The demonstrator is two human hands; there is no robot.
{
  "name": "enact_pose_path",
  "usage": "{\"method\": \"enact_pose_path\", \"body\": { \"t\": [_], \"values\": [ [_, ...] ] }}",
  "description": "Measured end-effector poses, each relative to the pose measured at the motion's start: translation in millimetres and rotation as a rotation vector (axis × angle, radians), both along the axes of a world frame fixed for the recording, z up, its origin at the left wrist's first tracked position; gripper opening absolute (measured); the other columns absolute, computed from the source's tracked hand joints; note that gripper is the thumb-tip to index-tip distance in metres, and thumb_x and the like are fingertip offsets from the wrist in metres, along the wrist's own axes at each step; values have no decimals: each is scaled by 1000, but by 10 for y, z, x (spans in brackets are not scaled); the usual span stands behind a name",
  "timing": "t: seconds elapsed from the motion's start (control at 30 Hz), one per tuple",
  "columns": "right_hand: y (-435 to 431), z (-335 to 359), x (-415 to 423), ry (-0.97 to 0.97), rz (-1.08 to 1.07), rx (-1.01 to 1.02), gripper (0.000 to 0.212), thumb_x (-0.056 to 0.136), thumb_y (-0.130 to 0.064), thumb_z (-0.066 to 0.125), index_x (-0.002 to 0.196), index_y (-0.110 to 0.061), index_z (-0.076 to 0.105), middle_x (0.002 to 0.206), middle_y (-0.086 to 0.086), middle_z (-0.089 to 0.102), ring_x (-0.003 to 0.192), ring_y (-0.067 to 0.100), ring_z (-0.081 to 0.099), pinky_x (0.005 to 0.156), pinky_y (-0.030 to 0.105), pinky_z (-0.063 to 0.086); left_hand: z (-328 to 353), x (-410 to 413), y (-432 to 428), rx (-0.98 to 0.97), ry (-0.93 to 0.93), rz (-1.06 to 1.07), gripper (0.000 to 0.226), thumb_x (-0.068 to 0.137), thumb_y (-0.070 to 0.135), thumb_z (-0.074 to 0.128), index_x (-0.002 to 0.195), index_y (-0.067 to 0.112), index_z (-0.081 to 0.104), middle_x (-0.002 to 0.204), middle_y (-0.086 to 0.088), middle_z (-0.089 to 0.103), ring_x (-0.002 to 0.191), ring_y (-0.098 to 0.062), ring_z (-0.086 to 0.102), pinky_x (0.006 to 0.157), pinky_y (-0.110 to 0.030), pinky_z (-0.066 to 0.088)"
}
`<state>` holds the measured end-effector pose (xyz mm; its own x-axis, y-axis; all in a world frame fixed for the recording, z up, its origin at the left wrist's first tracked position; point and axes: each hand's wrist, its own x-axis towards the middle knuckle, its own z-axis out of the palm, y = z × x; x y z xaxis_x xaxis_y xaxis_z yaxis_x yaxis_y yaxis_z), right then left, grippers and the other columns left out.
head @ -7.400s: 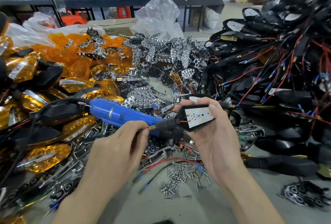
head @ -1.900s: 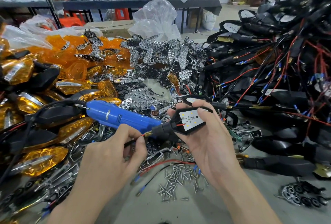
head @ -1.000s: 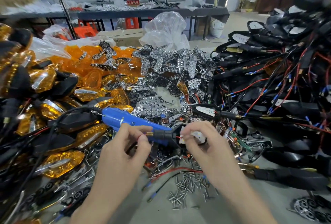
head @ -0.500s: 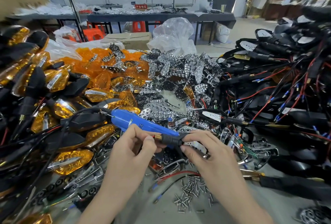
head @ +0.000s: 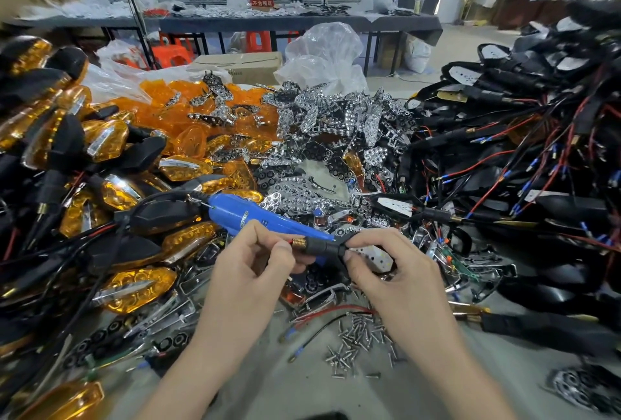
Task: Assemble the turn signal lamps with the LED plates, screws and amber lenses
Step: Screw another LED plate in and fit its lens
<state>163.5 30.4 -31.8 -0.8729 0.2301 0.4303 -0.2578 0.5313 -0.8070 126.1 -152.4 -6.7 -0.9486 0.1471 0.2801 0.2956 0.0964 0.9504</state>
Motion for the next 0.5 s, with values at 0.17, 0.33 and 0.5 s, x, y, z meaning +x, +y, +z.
{"method": "enact_pose_path", "body": {
  "t": [0.17, 0.33, 0.5],
  "values": [
    [-2, 66, -50, -80, 71, -634, 32, 82, -36, 81, 108, -45, 65, 108, -8, 75, 94, 15, 71, 77, 32, 59, -26, -10, -11, 44, -7, 53, 16, 99, 6, 49, 84, 0, 52, 85, 0, 78, 82, -18, 76, 78, -24, 59],
    [-11, 165, -30, -278, 188, -1281, 34, 89, -25, 66, 119, -9, 69, 112, 17, 76, 83, 19, 75, 65, 25, 61, -102, 24, 10, 27, 15, 36, 18, 99, 6, 51, 82, 9, 51, 85, 1, 78, 82, -17, 75, 75, -22, 57],
    [51, 184, -9, -281, 100, -1275, 18, 106, -14, 49, 110, -15, 67, 112, 22, 75, 81, 29, 76, 54, 32, 60, -134, 99, 12, -223, 60, -115, 12, 93, 40, 52, 86, 33, 59, 83, 4, 71, 72, -25, 64, 64, -40, 50]
  ]
}}
